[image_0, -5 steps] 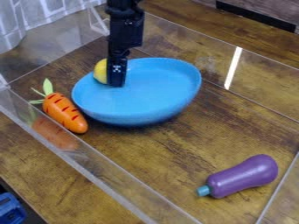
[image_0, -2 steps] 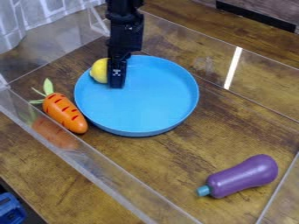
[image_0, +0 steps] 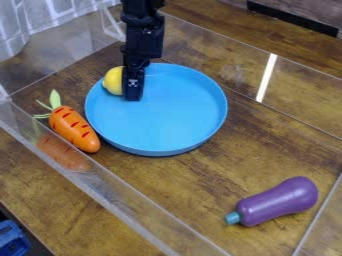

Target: Put the lemon on the blue tray

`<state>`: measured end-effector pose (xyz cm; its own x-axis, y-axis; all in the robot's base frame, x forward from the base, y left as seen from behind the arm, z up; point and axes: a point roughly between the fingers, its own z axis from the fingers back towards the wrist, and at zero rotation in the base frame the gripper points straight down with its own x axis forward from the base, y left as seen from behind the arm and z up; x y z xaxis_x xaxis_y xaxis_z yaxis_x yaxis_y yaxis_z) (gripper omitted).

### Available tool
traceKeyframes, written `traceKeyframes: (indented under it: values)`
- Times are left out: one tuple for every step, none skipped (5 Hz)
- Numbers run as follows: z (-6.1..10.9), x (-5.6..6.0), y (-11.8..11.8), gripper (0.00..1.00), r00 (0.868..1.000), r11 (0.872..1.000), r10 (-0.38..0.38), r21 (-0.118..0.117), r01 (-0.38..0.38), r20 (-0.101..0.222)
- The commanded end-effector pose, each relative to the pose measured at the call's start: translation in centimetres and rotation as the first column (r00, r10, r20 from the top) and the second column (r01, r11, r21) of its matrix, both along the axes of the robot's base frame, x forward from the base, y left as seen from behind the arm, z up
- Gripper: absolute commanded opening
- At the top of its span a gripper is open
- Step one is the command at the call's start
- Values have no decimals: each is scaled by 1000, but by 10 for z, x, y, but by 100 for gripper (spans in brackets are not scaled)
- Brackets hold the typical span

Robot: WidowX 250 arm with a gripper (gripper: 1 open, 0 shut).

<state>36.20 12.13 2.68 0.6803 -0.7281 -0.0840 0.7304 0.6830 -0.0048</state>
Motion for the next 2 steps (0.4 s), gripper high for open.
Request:
traceKeyframes:
  values:
    - [10, 4, 4, 100, 1000, 1000, 0, 15, 0, 14]
    - [8, 3, 5, 100, 1000, 1000, -4, 19, 4, 0]
